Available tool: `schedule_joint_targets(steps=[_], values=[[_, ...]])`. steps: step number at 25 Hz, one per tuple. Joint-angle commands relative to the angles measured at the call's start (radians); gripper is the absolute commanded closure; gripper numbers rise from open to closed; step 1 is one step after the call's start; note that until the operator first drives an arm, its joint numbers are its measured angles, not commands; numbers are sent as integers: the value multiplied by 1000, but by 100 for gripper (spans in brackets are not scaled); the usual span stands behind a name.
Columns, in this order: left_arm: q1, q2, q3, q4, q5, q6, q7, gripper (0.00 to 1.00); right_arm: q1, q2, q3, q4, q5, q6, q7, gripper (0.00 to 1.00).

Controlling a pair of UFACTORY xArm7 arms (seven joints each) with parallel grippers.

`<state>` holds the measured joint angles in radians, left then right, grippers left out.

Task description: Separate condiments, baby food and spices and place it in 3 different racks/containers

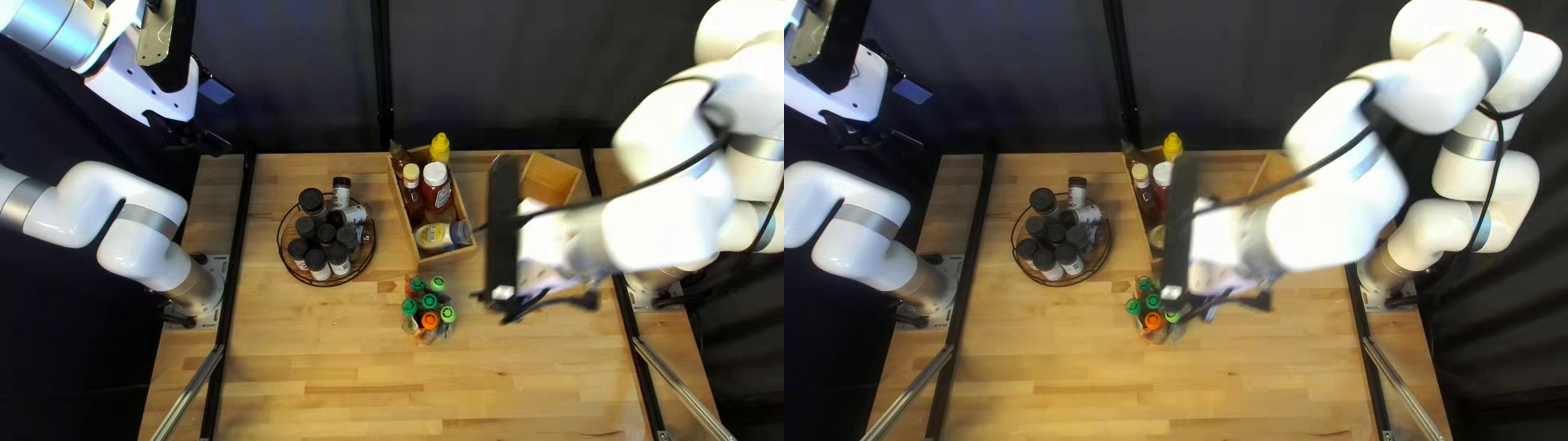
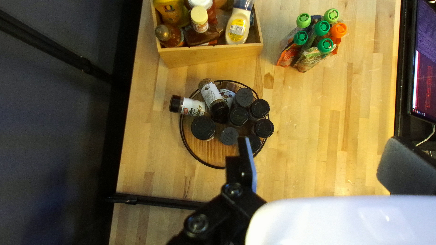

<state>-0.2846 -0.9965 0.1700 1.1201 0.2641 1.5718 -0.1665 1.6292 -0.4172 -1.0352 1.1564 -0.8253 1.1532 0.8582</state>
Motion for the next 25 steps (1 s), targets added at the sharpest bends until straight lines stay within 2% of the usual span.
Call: schedule_joint_targets(steps=[1, 5, 9, 12, 15, 18, 22, 24, 25], values=[[0, 0, 0, 0, 0, 0, 0, 0, 156, 10, -217, -30, 115, -112, -167, 0], [0, 0, 0, 0, 0, 0, 0, 0, 196, -68, -281, -82, 131, -155, -245, 0], [0, 0, 0, 0, 0, 0, 0, 0, 217, -81, -332, -141, 110, -233, -244, 0], [0, 0, 0, 0, 0, 0, 0, 0, 233, -40, -381, -200, 64, -330, -186, 0], [0, 0, 0, 0, 0, 0, 0, 0, 217, 7, -386, -247, 26, -390, -115, 0], [0, 0, 0, 0, 0, 0, 0, 0, 200, 59, -384, -286, -8, -430, -37, 0], [0, 0, 0, 0, 0, 0, 0, 0, 215, 110, -414, -311, -29, -468, 26, 0], [0, 0, 0, 0, 0, 0, 0, 0, 261, 138, -474, -320, -36, -505, 50, 0], [0, 0, 0, 0, 0, 0, 0, 0, 322, 155, -544, -320, -44, -530, 69, 0]])
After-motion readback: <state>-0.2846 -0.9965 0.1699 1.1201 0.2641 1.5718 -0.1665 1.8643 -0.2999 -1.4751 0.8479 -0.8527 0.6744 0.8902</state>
